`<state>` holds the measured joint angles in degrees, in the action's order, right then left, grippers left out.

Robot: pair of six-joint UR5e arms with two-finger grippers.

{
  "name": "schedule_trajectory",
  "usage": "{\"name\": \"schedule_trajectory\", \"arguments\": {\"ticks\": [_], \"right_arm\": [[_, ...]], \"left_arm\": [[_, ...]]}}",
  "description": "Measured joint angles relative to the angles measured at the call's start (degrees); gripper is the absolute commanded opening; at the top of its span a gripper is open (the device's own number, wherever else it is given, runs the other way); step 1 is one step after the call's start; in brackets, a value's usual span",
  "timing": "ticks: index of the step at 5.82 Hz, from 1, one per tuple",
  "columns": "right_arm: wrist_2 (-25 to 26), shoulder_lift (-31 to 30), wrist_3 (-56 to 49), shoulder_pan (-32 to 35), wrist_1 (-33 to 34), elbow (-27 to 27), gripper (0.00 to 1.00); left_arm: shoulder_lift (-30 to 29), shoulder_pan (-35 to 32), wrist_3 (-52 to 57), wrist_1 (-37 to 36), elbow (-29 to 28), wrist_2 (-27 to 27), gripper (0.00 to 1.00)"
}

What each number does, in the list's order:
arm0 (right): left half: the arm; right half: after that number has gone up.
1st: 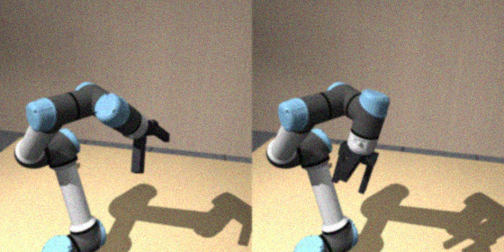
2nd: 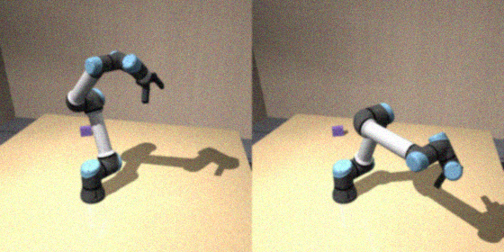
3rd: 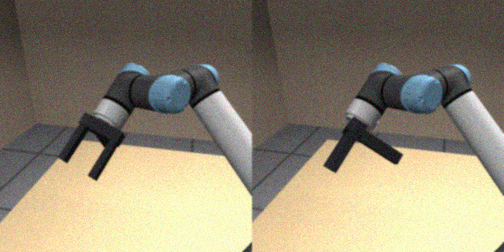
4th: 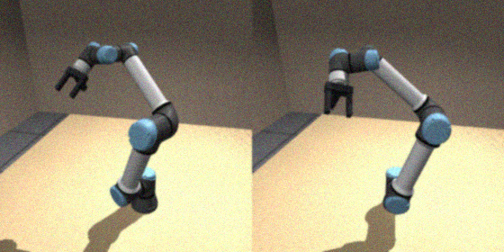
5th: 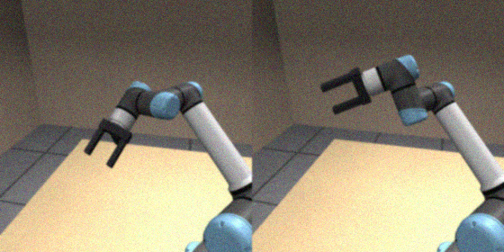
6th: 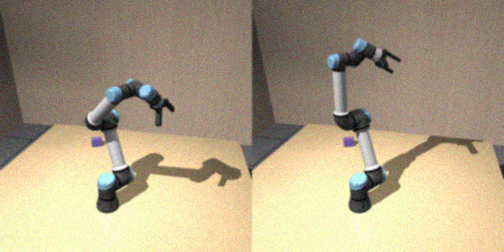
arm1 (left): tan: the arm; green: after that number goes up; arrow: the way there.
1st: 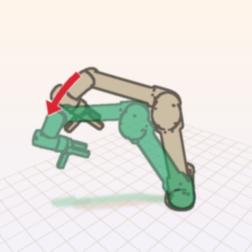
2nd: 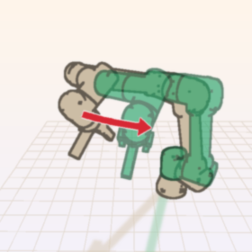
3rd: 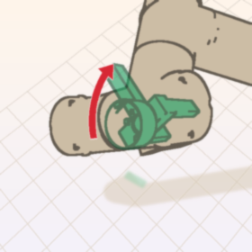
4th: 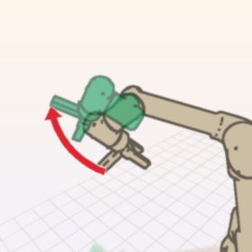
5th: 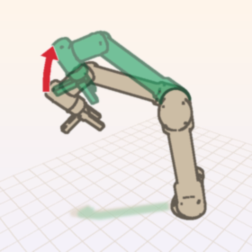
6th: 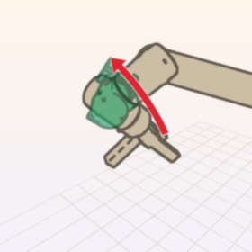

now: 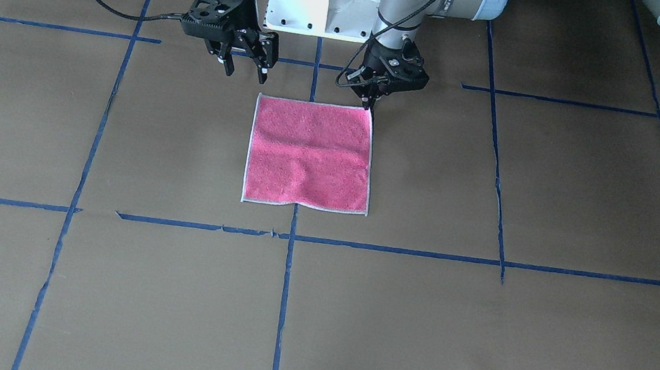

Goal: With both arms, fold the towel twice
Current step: 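Lower both grippers and pinch the towel's nearer corners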

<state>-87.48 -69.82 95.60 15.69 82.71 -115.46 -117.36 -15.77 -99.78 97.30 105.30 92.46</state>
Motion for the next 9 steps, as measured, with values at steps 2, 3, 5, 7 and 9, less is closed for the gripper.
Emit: {"name": "schedule_trajectory", "arguments": {"ticks": [2,3,5,7,9], "right_arm": [[0.2,1.1,1.5,-0.3,0.0,1.6,0.45],[0.6,2.9,3.6,-0.4,0.0,4.0,0.46],[0.9,4.4,5.1,-0.8,0.2,6.9,0.52],[0.9,4.4,5.0,-1.3,0.5,7.5,0.51],[1.1,4.6,5.4,-1.9,0.3,8.3,0.46]], "left_arm": [[0.0,-0.2,0.0,0.0,-0.1,0.0,0.00],[0.0,-0.2,0.0,0.0,-0.1,0.0,0.00],[0.0,-0.2,0.0,0.0,0.2,0.0,0.00],[0.0,-0.3,0.0,0.0,0.7,0.0,0.00],[0.0,-0.3,0.0,0.0,0.8,0.0,0.00]]}}
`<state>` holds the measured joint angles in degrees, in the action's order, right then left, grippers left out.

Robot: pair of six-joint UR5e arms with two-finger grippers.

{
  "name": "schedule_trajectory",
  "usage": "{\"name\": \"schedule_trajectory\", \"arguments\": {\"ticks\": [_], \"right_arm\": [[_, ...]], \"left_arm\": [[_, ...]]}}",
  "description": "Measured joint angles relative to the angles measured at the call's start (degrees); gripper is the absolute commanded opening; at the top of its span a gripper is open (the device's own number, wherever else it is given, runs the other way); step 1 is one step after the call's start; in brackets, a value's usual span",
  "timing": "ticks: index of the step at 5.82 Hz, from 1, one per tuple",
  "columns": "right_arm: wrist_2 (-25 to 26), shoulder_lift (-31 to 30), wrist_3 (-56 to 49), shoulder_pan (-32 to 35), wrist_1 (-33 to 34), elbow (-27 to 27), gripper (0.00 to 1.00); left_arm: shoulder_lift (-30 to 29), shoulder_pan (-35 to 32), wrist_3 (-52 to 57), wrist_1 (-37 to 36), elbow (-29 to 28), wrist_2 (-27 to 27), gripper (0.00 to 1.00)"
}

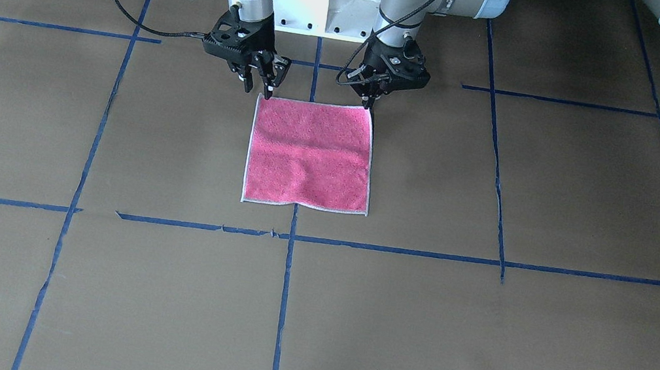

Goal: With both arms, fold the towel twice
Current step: 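Lower both grippers and pinch the towel's nearer corners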

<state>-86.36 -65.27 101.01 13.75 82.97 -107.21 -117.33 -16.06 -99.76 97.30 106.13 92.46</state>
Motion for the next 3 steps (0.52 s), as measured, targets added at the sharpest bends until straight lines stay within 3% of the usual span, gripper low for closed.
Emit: {"name": "schedule_trajectory", "arguments": {"ticks": [3], "right_arm": [[1.2,0.2,0.6,-0.6,-0.3,1.1,0.41]], "left_arm": [[0.1,0.0,0.0,0.0,0.0,0.0,0.00]]}}
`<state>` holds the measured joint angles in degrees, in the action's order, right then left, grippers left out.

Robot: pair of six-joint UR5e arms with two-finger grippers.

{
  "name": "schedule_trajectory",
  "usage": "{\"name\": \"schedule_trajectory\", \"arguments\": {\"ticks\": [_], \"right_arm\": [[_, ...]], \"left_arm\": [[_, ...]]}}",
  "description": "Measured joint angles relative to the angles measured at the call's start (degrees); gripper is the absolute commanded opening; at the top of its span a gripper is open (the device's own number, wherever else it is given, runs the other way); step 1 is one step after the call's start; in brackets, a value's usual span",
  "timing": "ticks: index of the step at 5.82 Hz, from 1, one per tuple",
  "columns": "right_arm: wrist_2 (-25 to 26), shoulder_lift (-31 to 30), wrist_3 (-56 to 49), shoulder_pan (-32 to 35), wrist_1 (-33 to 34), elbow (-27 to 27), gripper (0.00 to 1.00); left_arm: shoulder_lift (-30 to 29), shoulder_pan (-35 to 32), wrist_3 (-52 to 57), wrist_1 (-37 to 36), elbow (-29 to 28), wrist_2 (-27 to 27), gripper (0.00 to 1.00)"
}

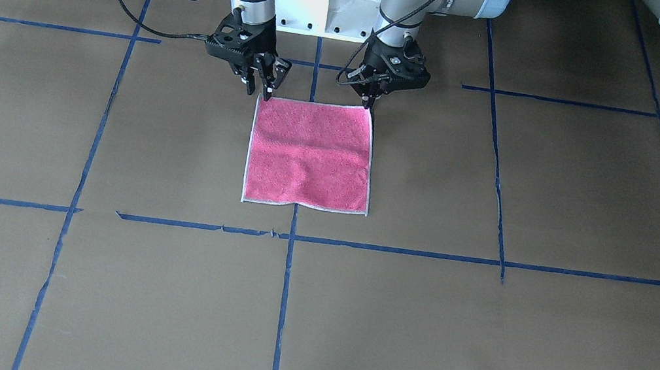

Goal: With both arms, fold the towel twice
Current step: 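Lower both grippers and pinch the towel's nearer corners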

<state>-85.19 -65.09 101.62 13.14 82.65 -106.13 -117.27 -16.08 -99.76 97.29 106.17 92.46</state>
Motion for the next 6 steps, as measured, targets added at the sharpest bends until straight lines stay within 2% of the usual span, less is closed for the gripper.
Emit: {"name": "schedule_trajectory", "arguments": {"ticks": [1,2,3,6], "right_arm": [[0.1,0.0,0.1,-0.1,0.0,0.1,0.40],[0.2,0.1,0.2,-0.1,0.0,0.1,0.31],[0.2,0.1,0.2,-0.1,0.0,0.1,0.29],[0.5,0.4,0.3,-0.1,0.0,0.2,0.30]], "left_arm": [[0.0,0.0,0.0,0.0,0.0,0.0,0.00],[0.0,0.0,0.0,0.0,0.0,0.0,0.00],[0.0,0.0,0.0,0.0,0.0,0.0,0.00],[0.1,0.0,0.0,0.0,0.0,0.0,0.00]]}}
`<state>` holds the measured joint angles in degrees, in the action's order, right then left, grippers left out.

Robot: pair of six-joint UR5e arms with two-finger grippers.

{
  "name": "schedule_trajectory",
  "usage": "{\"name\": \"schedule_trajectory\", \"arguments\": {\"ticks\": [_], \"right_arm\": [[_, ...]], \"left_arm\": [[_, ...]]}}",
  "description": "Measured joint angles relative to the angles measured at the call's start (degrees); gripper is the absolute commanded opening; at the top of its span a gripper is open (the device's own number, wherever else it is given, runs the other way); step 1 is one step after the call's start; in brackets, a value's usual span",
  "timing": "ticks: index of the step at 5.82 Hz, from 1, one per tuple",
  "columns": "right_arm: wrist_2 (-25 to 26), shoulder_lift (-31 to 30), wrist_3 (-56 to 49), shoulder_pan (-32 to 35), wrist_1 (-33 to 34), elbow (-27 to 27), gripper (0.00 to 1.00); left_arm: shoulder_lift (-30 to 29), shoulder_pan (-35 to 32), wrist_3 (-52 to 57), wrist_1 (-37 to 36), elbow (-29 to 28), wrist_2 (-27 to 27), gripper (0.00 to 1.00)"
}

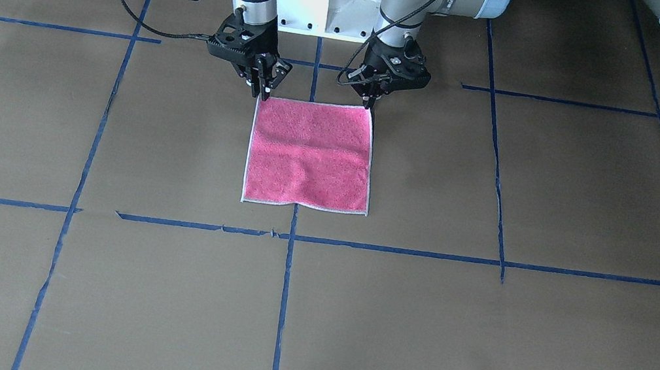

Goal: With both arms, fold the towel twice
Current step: 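Lower both grippers and pinch the towel's nearer corners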

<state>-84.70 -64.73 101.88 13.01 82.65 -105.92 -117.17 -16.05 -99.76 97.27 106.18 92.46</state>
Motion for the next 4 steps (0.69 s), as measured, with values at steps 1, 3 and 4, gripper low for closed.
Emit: {"name": "schedule_trajectory", "arguments": {"ticks": [1,3,4], "right_arm": [[0.0,0.0,0.0,0.0,0.0,0.2,0.31],[0.1,0.0,0.0,0.0,0.0,0.8,0.31],[0.1,0.1,0.0,0.0,0.0,0.9,0.04]], "left_arm": [[0.0,0.0,0.0,0.0,0.0,0.0,0.00],[0.0,0.0,0.0,0.0,0.0,0.0,0.00],[0.0,0.0,0.0,0.0,0.0,0.0,0.00]]}}
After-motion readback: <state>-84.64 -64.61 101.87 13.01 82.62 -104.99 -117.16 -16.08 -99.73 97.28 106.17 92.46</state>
